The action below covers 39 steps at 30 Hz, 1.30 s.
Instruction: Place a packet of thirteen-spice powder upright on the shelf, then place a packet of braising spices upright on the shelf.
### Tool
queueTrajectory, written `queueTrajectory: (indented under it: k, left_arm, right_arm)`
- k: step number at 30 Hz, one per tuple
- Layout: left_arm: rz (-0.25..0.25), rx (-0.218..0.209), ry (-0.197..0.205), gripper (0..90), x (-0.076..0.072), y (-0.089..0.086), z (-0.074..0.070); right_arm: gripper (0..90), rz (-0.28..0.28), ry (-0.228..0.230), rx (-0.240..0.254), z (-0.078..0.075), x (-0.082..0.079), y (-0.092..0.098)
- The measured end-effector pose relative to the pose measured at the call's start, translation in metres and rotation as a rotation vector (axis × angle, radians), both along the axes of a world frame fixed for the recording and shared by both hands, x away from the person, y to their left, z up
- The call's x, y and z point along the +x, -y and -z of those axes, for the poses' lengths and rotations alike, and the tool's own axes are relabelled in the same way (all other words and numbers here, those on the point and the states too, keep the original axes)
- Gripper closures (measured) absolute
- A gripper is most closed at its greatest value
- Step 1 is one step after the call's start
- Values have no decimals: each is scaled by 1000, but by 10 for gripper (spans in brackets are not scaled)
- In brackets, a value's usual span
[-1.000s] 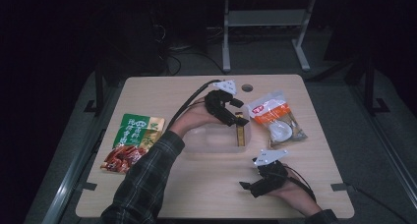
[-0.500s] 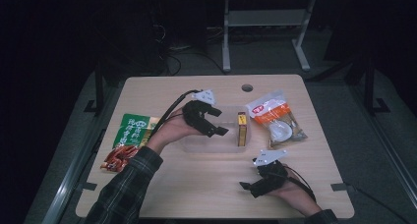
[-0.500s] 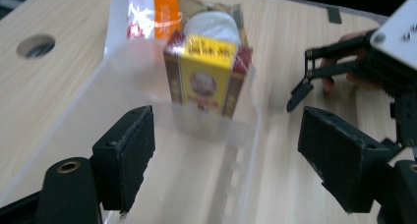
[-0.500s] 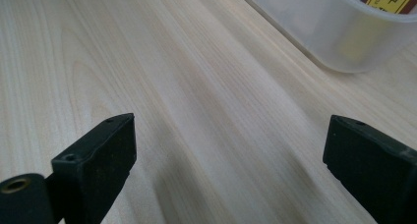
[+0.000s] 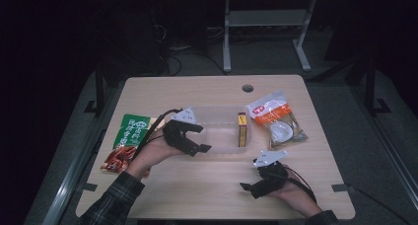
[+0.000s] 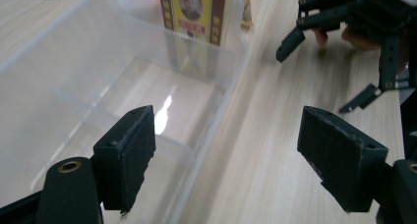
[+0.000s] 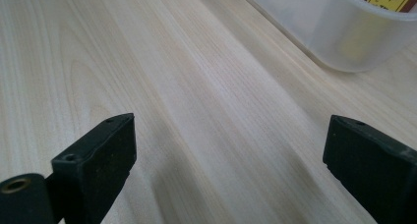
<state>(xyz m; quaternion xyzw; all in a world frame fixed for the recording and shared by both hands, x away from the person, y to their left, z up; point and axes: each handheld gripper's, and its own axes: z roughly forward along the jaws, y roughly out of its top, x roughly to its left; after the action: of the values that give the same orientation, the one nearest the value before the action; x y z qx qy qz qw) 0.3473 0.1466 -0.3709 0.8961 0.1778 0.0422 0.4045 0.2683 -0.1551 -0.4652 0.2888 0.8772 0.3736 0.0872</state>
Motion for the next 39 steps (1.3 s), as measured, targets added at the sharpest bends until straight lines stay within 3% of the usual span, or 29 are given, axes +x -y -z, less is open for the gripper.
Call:
queueTrajectory:
  k: [1,6,15,26,34,35,37,38,39]
  left_arm:
    - [-10,4,8,219,-8,-5,5]
    - [-37,-15,1,225,-21,-15,15]
    - [-98,3,17,230,-48,-41,38]
    - [-195,-8,3,270,-66,-71,54]
    - [-319,26,20,525,-58,-101,52]
    - [-344,40,18,612,-53,-109,52]
    - [-362,34,14,647,-51,-112,53]
    - [-376,41,8,728,-48,-117,53]
    - [-394,39,-3,728,-46,-121,53]
  right_arm:
    - [54,0,0,0,0,0,0]
    - [54,2,1,-1,0,0,0]
    - [53,6,0,-3,0,0,0]
    - [54,5,1,-1,-1,0,0]
    - [53,5,0,-3,-1,-1,-1]
    - [54,5,-1,-2,-1,-1,-1]
    - [53,6,-1,-1,-1,0,-1]
    - [54,9,0,-1,-1,0,-1]
    - [54,9,0,-1,-1,0,-1]
